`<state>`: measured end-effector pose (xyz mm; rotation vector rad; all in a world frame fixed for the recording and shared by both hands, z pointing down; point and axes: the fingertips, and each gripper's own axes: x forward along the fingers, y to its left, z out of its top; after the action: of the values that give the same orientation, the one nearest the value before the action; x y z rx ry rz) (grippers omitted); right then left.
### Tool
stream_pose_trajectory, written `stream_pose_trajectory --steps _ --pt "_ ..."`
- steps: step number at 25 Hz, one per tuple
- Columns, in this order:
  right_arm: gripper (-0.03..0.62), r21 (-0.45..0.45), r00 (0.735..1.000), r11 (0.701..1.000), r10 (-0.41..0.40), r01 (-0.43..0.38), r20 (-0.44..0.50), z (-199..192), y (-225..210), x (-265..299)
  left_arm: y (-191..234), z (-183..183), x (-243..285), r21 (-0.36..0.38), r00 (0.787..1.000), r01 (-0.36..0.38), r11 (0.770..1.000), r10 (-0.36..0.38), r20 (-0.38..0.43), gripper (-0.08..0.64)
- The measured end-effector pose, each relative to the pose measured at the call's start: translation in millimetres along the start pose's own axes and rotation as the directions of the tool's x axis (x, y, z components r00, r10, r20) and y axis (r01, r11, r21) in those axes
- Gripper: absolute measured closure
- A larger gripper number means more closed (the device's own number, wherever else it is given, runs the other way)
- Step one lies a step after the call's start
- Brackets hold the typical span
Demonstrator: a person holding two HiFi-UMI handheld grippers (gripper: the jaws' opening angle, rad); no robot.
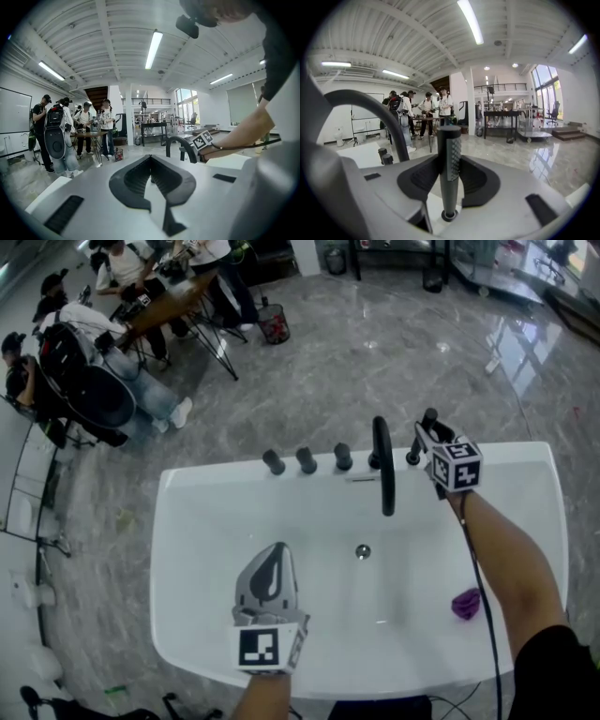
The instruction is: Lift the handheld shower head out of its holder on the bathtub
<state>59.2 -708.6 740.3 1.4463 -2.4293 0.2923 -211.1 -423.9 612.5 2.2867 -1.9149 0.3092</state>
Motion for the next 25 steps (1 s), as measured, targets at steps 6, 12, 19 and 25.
stream_pose_trajectory --steps 6,12,19,25 --pt "0.446 -0.055 0.998 0.997 0.051 -0.048 0.044 52.6 14.7 -7.2 -3.5 6.5 -0.4 -0.001 1.000 0.001 1.000 -0.001 0.010 0.552" --pt "0.446 0.000 0.999 1.000 0.021 -0.021 0.044 62.7 0.5 -30.4 -14.5 28.4 -6.0 0.014 0.999 0.026 1.000 -0.027 0.019 0.552" --pt "0.446 0.011 0.998 1.000 0.006 -0.007 0.057 86.8 2.4 -70.4 -17.9 62.0 -21.1 0.073 0.998 0.052 0.996 -0.055 0.037 0.552" --pt "0.446 0.024 0.996 1.000 0.014 -0.016 0.086 113.9 8.6 -99.9 -20.9 86.9 -30.3 0.099 0.996 0.065 0.993 -0.070 0.048 0.552"
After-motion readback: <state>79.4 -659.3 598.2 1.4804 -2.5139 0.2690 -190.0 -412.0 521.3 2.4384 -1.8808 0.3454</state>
